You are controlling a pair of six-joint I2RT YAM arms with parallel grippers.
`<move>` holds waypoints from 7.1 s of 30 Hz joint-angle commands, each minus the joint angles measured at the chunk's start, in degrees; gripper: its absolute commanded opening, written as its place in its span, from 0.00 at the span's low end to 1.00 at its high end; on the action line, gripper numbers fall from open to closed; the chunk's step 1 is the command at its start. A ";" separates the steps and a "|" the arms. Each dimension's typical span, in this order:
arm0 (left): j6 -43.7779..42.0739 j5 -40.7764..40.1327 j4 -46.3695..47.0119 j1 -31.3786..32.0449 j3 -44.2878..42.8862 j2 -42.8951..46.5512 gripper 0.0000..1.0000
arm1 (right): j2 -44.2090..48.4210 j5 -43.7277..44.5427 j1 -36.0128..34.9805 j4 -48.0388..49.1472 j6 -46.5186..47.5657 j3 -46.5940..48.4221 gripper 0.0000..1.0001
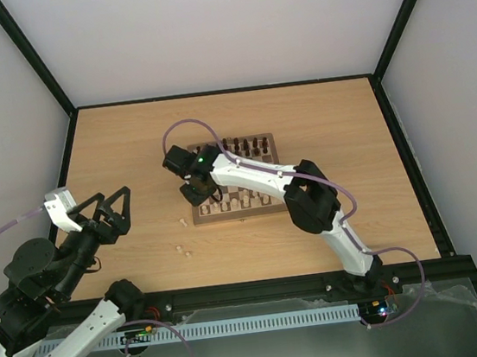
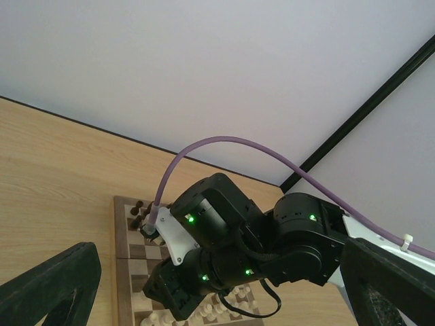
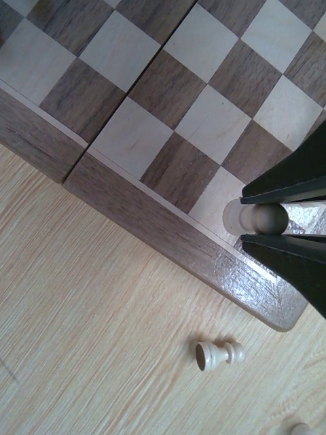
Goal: Set up the chess pieces on the board
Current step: Place the chess piece on the chessboard, then pick up the chess piece at the center of the board, then place the chess piece on the chessboard, then pick up the chess piece at the center of the board.
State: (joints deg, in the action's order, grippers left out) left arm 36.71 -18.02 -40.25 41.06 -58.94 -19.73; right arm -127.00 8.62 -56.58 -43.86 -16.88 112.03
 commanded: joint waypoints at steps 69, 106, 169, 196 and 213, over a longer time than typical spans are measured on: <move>-0.39 -3.59 0.35 -0.28 -0.96 1.62 0.99 | 0.45 -7.58 -16.90 5.10 -2.76 -10.39 0.38; -0.80 -3.25 0.28 -0.28 -1.07 1.97 1.00 | 15.65 1.32 -0.38 -1.97 -1.03 -11.16 0.09; -0.76 -3.47 1.20 -0.28 0.80 1.58 1.00 | 1.33 -4.23 4.02 -1.29 1.48 -8.74 0.18; -0.61 -5.01 -0.34 -0.28 -1.64 2.56 1.00 | 19.71 -4.58 2.04 7.49 -0.44 -16.29 0.58; -0.68 -4.83 -1.99 -0.28 -4.33 3.81 1.00 | 2.37 -7.87 -15.54 3.03 -1.24 -7.72 0.48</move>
State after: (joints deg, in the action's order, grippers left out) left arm 36.45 -22.57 -41.52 41.06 -62.02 -16.67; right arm -119.98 0.05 -72.29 -35.79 -17.61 99.61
